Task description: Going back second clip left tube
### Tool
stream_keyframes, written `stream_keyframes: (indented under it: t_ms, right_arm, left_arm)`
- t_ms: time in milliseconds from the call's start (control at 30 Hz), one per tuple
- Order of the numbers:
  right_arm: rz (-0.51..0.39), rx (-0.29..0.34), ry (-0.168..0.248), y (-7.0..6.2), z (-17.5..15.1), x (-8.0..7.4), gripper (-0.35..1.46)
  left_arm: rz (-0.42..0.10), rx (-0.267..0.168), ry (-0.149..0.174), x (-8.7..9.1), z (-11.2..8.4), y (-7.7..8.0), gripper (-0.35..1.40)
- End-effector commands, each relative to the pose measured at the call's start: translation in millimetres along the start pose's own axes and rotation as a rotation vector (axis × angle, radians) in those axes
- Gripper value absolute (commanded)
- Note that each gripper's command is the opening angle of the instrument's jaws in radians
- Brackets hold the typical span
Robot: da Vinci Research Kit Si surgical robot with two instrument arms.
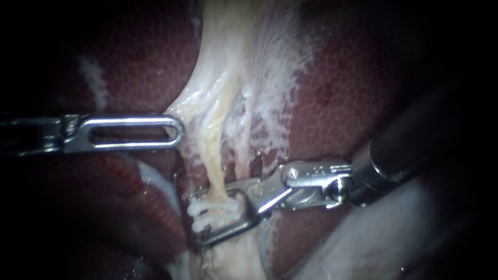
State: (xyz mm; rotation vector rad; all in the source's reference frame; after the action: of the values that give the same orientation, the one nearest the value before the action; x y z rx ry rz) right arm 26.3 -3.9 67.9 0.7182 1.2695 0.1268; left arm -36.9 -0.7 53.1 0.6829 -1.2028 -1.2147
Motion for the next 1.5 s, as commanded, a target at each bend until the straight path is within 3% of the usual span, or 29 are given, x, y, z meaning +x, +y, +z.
stream_keyframes:
  t_ms: [33,433,900,1300,1500]
  right_arm:
    - [-0.010,0.000,0.000,0.0,-0.1,0.1,0.60]
    - [-0.037,-0.002,0.001,-0.5,-1.4,0.4,0.60]
    - [-0.027,-0.068,0.004,-1.3,-9.9,1.0,0.60]
    - [-0.055,-0.124,0.001,-1.8,-16.9,4.0,0.60]
    - [-0.063,-0.140,-0.002,-2.2,-19.0,4.6,0.60]
  left_arm:
    - [0.000,0.000,0.000,0.0,0.0,0.0,-0.35]
    - [0.000,0.000,0.000,0.0,0.0,0.0,-0.35]
    - [0.000,0.000,0.000,0.0,-0.1,0.0,-0.35]
    - [0.001,0.000,0.000,0.1,-0.1,0.1,-0.35]
    - [0.001,0.000,0.000,0.2,0.0,0.1,-0.35]
